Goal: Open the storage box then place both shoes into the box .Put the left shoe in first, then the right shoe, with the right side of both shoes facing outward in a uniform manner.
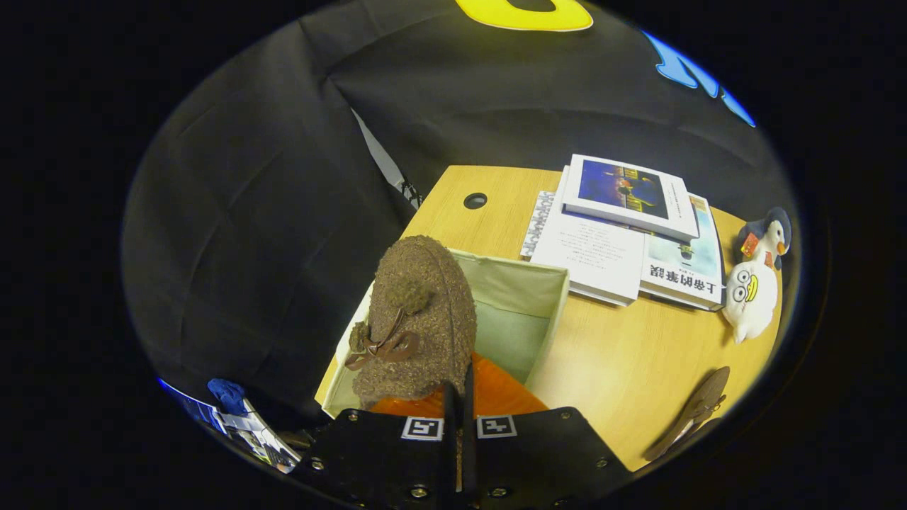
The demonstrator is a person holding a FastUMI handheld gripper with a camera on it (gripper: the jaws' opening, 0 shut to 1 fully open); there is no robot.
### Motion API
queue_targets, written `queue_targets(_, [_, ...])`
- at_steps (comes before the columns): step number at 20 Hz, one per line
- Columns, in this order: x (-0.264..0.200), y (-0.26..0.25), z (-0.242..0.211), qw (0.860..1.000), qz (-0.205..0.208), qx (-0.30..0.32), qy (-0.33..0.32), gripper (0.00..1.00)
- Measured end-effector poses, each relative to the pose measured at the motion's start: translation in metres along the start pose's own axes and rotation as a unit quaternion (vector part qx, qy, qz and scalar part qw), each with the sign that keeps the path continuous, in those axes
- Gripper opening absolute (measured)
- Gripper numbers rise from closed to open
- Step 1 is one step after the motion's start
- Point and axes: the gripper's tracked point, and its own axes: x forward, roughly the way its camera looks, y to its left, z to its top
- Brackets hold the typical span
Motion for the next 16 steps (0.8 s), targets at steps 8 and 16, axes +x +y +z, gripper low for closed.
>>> queue_targets(8, [0.022,0.005,-0.007,1.000,-0.002,-0.009,0.009,0.21])
queue_targets(16, [-0.020,-0.016,0.008,0.999,-0.005,-0.016,-0.032,0.29])
